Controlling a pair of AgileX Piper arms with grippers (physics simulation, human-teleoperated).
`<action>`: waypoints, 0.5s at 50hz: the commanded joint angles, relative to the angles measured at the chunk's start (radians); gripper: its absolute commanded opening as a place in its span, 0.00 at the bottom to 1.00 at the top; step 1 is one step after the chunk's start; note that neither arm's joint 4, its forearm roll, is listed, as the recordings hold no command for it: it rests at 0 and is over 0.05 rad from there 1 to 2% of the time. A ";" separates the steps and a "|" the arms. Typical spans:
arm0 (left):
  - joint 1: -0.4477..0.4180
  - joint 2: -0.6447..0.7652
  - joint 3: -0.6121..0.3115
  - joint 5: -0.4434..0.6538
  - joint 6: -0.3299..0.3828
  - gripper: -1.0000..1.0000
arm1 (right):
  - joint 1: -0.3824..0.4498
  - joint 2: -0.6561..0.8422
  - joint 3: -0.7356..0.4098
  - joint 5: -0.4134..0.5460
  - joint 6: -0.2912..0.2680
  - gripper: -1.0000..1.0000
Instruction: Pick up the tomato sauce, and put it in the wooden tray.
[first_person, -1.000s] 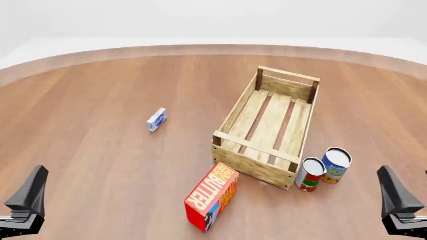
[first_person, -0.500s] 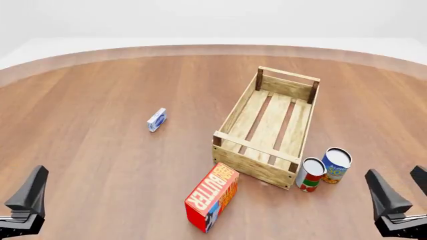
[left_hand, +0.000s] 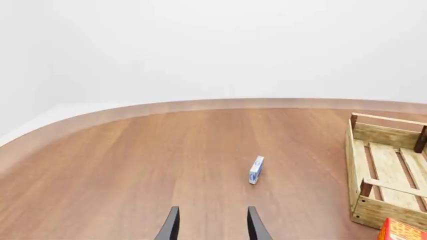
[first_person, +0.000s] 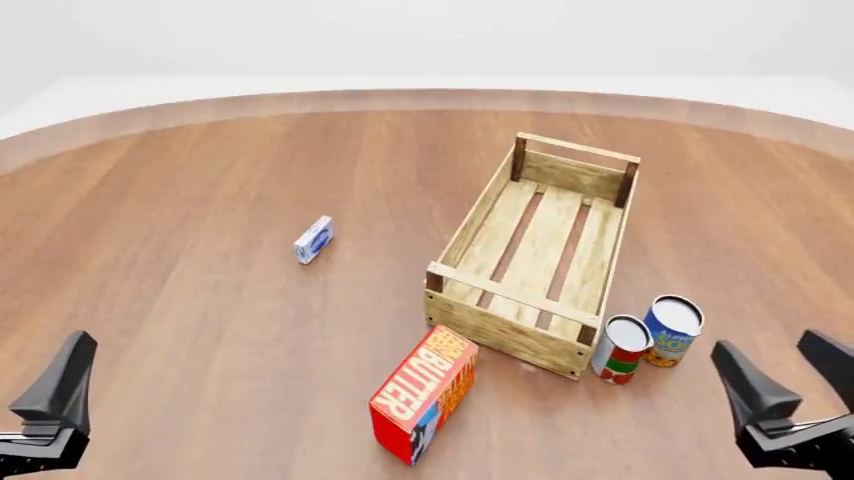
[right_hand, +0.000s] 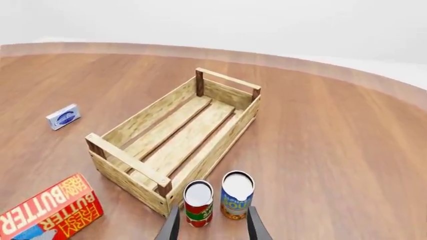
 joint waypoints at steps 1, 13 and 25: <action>0.000 0.000 0.000 0.000 0.000 1.00 | 0.008 0.060 -0.014 0.010 -0.005 1.00; 0.000 0.000 0.000 0.000 0.000 1.00 | 0.020 0.192 -0.018 -0.052 -0.013 1.00; 0.000 0.000 0.000 0.000 0.000 1.00 | 0.040 0.315 -0.039 -0.097 -0.008 1.00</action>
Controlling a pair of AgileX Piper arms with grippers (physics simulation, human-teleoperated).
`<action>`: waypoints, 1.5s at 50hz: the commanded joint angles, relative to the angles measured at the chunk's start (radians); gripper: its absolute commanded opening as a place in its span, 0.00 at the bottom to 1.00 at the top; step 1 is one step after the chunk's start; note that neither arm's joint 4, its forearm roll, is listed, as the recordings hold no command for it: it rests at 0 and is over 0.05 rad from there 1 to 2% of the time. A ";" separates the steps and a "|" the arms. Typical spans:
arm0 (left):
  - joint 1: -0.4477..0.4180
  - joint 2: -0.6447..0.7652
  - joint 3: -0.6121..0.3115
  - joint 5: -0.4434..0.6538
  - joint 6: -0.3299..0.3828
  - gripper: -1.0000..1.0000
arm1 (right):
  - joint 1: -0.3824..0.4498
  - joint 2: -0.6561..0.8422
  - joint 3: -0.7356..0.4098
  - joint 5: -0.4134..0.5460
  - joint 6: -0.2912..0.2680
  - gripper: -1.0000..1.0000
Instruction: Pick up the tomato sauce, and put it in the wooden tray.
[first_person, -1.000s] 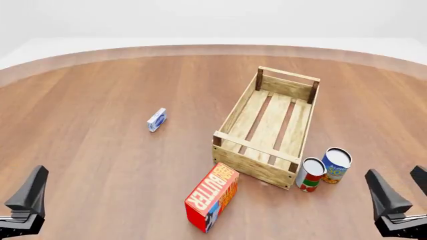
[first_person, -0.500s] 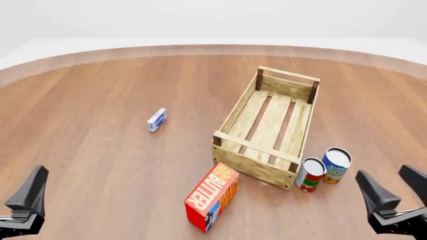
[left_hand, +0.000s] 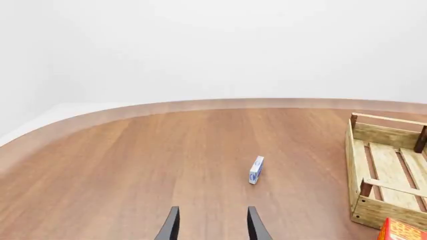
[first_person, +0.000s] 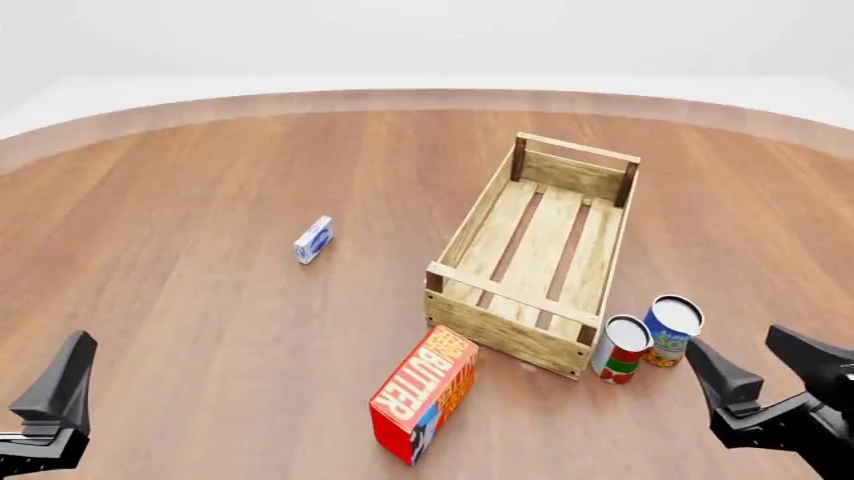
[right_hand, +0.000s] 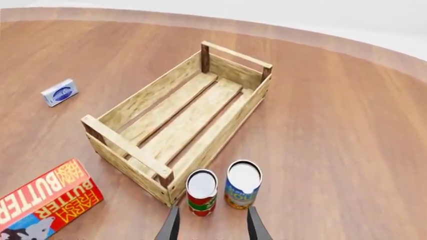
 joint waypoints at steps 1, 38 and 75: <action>0.000 0.000 0.000 0.000 0.000 1.00 | 0.016 0.114 -0.016 -0.044 0.004 1.00; 0.000 0.000 0.000 0.000 0.000 1.00 | 0.031 0.453 -0.003 -0.305 0.021 1.00; 0.000 0.000 0.000 0.000 0.000 1.00 | 0.032 0.647 0.000 -0.466 0.028 1.00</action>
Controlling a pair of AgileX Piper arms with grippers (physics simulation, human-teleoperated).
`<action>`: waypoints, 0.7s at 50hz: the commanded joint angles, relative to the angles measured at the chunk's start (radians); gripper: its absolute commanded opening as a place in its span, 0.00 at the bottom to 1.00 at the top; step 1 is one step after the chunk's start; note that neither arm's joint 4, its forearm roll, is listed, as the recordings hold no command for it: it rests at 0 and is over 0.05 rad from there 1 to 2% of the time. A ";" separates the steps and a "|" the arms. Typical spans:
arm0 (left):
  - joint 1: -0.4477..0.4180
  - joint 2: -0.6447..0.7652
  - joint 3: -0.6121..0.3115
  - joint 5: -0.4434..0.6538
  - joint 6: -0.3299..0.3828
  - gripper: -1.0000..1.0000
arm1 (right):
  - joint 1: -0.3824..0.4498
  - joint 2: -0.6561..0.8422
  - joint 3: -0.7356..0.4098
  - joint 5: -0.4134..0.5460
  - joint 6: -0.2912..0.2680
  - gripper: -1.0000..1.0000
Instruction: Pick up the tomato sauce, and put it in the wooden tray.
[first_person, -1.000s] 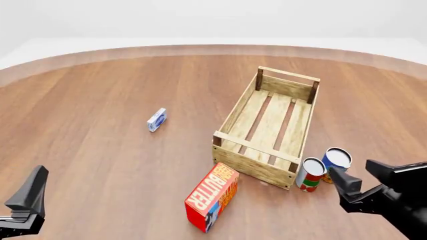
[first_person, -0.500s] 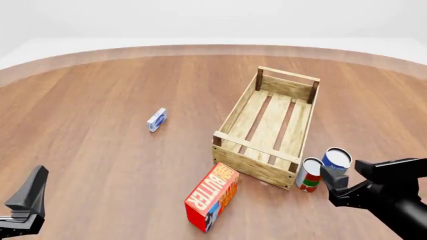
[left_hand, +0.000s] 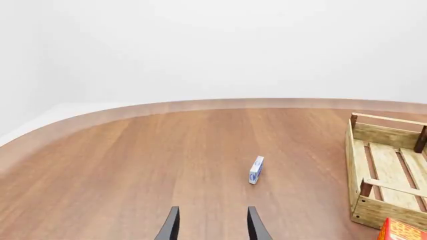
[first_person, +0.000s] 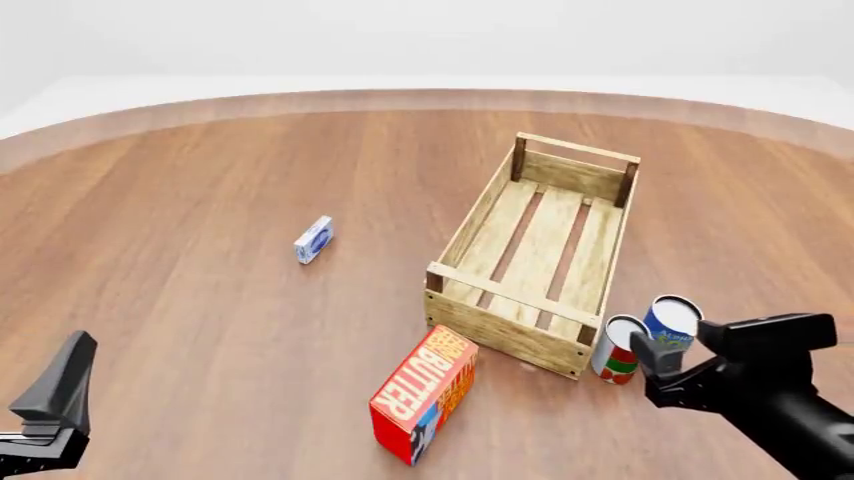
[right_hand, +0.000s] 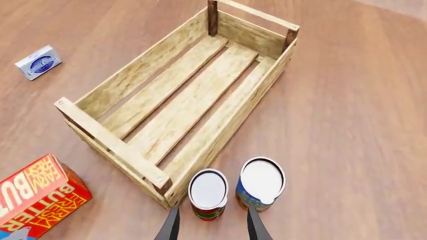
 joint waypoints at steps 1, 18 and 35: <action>0.000 0.000 0.000 0.000 0.000 1.00 | 0.002 0.053 -0.003 -0.041 0.003 1.00; 0.000 0.000 0.000 0.000 0.000 1.00 | 0.006 0.152 -0.001 -0.126 0.010 1.00; 0.000 0.000 0.000 0.000 0.000 1.00 | 0.006 0.218 0.003 -0.183 0.016 1.00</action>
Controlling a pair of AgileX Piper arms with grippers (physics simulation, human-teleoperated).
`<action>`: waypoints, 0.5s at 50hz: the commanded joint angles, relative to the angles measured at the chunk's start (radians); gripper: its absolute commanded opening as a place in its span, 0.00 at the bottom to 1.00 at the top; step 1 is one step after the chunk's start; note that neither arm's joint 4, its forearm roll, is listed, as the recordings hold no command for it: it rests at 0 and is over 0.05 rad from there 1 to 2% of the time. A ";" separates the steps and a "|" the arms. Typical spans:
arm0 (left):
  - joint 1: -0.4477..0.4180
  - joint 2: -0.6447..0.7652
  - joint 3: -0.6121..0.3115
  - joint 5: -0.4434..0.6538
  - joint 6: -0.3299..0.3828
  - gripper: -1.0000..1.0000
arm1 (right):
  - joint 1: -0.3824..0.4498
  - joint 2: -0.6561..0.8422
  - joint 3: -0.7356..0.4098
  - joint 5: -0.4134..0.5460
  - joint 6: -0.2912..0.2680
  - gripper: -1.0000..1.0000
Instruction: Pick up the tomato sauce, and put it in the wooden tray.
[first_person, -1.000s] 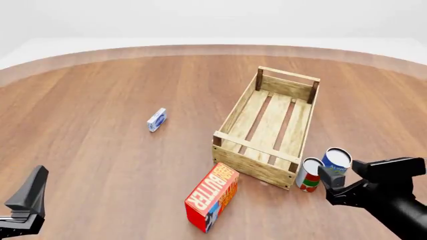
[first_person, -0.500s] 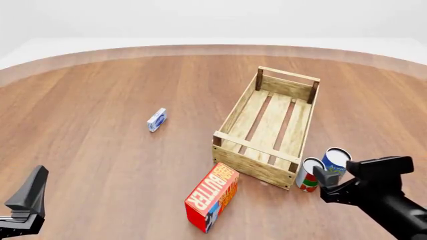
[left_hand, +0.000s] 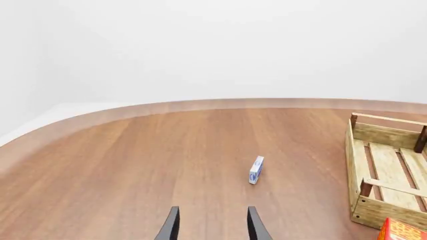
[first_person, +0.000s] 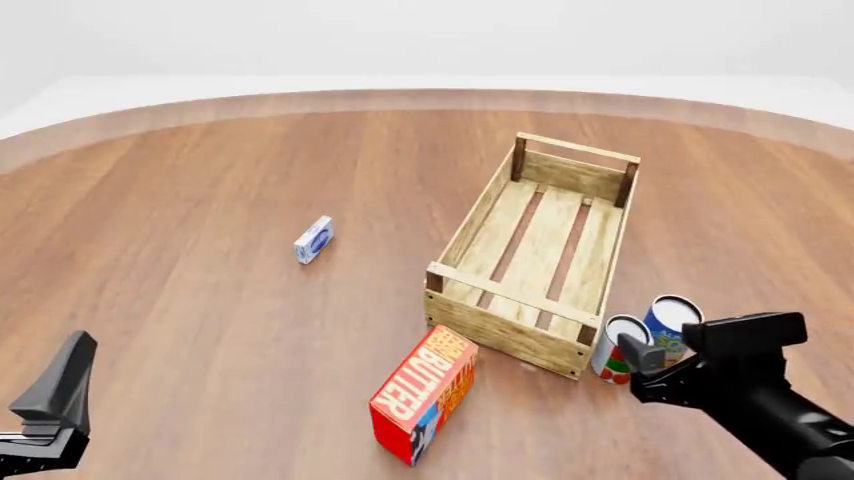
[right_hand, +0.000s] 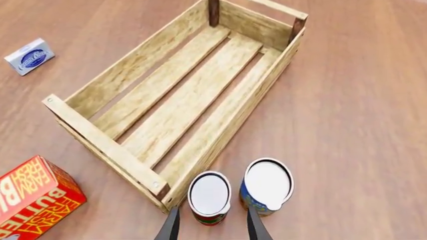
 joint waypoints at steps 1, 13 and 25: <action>0.000 0.000 0.000 0.000 0.000 1.00 | 0.002 0.046 0.004 -0.041 0.006 1.00; 0.000 0.000 0.000 0.000 0.000 1.00 | 0.005 0.126 0.008 -0.113 0.016 1.00; 0.000 0.000 0.000 0.000 0.000 1.00 | 0.009 0.189 0.008 -0.166 0.022 1.00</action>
